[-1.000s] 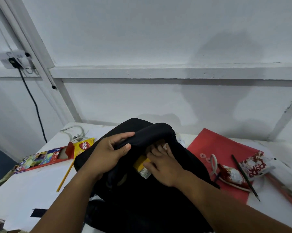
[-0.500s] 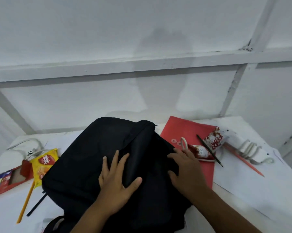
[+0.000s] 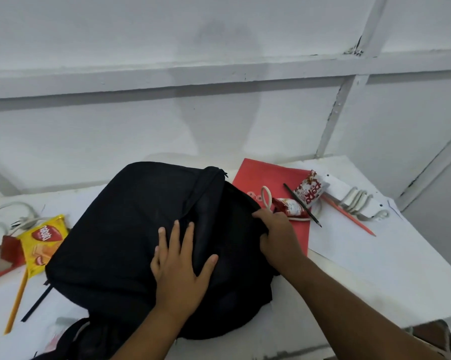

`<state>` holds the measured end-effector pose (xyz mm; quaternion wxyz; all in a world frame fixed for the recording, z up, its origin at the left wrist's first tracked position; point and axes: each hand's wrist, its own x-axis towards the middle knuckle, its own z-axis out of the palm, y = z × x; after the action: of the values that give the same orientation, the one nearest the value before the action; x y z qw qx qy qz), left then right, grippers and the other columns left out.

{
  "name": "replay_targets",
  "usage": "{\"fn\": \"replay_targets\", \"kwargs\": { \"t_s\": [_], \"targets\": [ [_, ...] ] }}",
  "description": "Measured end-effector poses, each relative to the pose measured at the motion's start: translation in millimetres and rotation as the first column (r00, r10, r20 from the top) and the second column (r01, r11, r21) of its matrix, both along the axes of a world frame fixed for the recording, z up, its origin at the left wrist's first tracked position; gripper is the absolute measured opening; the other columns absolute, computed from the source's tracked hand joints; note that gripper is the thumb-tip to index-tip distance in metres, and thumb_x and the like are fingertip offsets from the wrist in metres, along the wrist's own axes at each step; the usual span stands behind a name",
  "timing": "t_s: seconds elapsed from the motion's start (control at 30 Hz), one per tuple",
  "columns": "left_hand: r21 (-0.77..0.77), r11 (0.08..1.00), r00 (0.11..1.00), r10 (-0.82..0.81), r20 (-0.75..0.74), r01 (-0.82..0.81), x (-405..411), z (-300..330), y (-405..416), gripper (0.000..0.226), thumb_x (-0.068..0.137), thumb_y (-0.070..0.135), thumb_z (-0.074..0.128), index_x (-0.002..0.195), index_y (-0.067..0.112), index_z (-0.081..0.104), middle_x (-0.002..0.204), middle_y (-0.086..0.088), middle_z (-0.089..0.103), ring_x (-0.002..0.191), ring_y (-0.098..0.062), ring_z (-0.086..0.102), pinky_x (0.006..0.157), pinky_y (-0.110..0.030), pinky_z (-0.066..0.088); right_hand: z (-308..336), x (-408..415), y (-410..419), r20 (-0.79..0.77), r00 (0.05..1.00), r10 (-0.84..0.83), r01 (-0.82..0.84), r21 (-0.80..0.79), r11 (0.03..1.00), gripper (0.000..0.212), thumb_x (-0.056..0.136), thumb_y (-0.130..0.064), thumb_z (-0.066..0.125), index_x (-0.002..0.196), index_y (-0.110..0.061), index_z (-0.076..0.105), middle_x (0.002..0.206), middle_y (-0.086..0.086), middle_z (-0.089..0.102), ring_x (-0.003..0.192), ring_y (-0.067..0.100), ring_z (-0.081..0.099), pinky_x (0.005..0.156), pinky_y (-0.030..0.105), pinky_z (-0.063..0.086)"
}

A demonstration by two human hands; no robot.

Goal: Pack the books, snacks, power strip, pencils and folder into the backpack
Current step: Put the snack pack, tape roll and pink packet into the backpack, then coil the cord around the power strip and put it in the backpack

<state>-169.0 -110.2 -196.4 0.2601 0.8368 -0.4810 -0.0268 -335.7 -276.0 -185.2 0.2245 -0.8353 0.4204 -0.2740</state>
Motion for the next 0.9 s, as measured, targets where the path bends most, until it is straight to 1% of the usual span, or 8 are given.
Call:
{"fn": "replay_targets", "kwargs": {
  "t_s": [0.13,0.2,0.3,0.43,0.57,0.73,0.83,0.9],
  "targets": [
    [0.028,0.998,0.998,0.053,0.030,-0.054,-8,-2,-3,0.081,0.088,0.076,0.028,0.157,0.035,0.018,0.167,0.005,0.008,0.154,-0.019,-0.009,0.119,-0.051,0.013,-13,-9,-6,-0.042,0.998,0.052,-0.051,0.027,0.998,0.058,0.076,0.018,0.052,0.126,-0.010,0.064,0.120,0.010,0.065,0.108,0.024,0.055,0.098,0.031,0.046],
    [0.041,0.996,0.996,0.079,0.043,-0.081,-14,-1,-5,0.081,0.087,0.076,0.027,0.156,0.035,0.019,0.167,0.004,0.009,0.154,-0.021,-0.006,0.118,-0.053,0.016,-16,-15,-9,-0.044,0.994,0.098,-0.097,0.035,0.995,0.055,0.078,0.016,0.053,0.125,-0.008,0.065,0.123,0.010,0.065,0.111,0.027,0.055,0.097,0.026,0.040],
    [0.059,0.992,0.993,0.106,0.047,-0.108,-22,0,-6,0.083,0.086,0.078,0.025,0.156,0.035,0.020,0.167,0.004,0.009,0.154,-0.020,-0.007,0.119,-0.053,0.016,-6,-22,-19,0.004,0.981,0.195,-0.195,0.033,0.980,0.049,0.078,0.009,0.057,0.121,-0.011,0.068,0.121,0.004,0.069,0.109,0.022,0.060,0.099,0.029,0.045],
    [0.039,0.985,0.983,0.172,-0.060,-0.170,-33,12,-14,0.082,0.084,0.080,0.032,0.153,0.036,0.029,0.166,0.008,0.011,0.153,-0.014,-0.007,0.120,-0.049,0.008,17,-53,-36,0.117,0.968,0.223,-0.231,0.064,0.971,0.033,0.083,-0.009,0.072,0.115,-0.018,0.070,0.105,-0.007,0.072,0.092,0.002,0.066,0.086,0.008,0.046],
    [-0.103,0.955,0.943,0.250,-0.221,-0.277,-64,37,-36,0.053,0.092,0.057,0.054,0.138,0.030,0.049,0.161,0.000,0.027,0.150,-0.018,0.018,0.118,-0.051,0.011,27,-108,-68,0.220,0.967,0.131,-0.115,-0.086,0.990,0.028,0.079,-0.003,0.078,0.105,-0.013,0.074,0.100,-0.002,0.074,0.086,0.010,0.070,0.079,0.025,0.057],
    [-0.260,0.934,0.956,0.190,-0.223,-0.246,-118,60,-75,0.049,0.084,0.047,0.058,0.130,0.031,0.049,0.138,0.013,0.046,0.129,-0.015,0.039,0.106,-0.047,0.023,18,-180,-130,0.087,0.988,-0.125,0.143,-0.252,0.957,0.043,0.072,-0.019,0.083,0.112,-0.012,0.069,0.117,0.012,0.067,0.110,0.035,0.062,0.095,0.050,0.050],
    [-0.280,0.949,0.966,0.073,-0.248,-0.144,-149,64,-100,0.042,0.088,0.039,0.065,0.127,0.032,0.052,0.121,0.024,0.051,0.116,-0.011,0.049,0.101,-0.040,0.030,15,-209,-152,-0.087,0.944,-0.318,0.304,-0.144,0.942,0.073,0.067,-0.048,0.086,0.131,-0.021,0.059,0.140,0.011,0.052,0.131,0.035,0.046,0.104,0.051,0.041],
    [-0.300,0.953,0.959,-0.046,-0.278,-0.042,-166,63,-116,0.036,0.084,0.040,0.063,0.119,0.032,0.057,0.113,0.023,0.057,0.106,-0.007,0.054,0.095,-0.036,0.043,11,-222,-163,-0.163,0.942,-0.293,0.303,0.035,0.952,0.086,0.070,-0.061,0.078,0.142,-0.029,0.046,0.147,0.003,0.045,0.136,0.028,0.043,0.109,0.046,0.036]
  ]
}}
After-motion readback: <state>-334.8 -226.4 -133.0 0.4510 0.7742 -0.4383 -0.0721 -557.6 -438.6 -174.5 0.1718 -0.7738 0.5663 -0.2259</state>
